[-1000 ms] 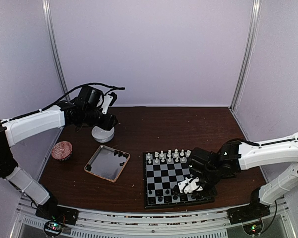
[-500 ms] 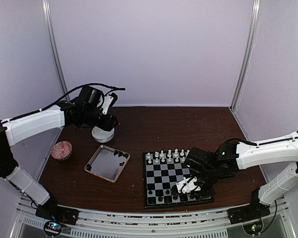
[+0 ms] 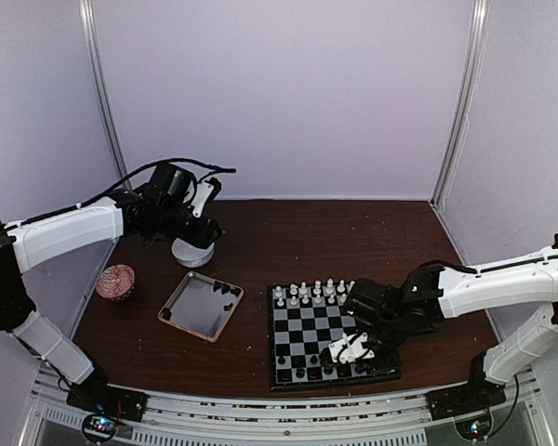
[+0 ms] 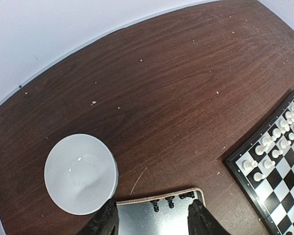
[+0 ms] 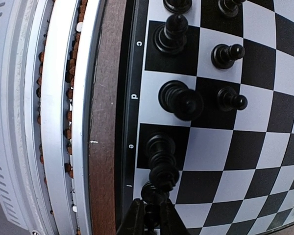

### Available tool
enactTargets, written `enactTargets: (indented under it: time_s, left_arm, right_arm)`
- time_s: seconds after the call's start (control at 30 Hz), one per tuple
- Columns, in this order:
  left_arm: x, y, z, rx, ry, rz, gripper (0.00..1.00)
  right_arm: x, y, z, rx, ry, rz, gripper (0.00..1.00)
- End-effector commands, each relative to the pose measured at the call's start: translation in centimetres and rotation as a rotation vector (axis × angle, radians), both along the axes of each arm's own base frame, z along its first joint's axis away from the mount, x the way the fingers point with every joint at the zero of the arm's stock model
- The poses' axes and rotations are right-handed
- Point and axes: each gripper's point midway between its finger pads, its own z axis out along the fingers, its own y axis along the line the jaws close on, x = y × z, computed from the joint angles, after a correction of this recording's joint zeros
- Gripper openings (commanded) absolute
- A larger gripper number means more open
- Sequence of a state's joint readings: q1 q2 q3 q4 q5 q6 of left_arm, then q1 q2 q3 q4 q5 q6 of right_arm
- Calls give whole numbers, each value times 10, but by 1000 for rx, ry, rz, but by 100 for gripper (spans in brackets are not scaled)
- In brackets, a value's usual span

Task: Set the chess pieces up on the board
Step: Place the bishop on c8.

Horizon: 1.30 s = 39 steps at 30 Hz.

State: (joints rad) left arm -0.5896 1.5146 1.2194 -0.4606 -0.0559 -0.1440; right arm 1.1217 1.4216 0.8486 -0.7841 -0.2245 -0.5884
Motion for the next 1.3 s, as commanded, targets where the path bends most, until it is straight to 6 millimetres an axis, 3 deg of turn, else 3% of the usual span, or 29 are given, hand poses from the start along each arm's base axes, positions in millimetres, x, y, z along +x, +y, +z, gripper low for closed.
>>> enactTargets:
  time_s: [0.0,0.5,0.9,1.03,1.27]
  left_arm:
    - [7,-4,10,-27,-15,-2,49]
    - [7,-6,6,-21,5,-10,49]
    - [6,-7,2,-16,20,-17,49]
    - [10,1,2,11,11,28,50]
    - [-4,19,-8,54,109,113,52]
  right_arm:
    - [7,11,7,28,-31,-14,16]
    - [4,11,8,34,-15,-15,22]
    - [2,12,10,32,0,-14,22]
    - [9,16,28,63,-22,-30,24]
    - [16,16,86,172,22,-48,34]
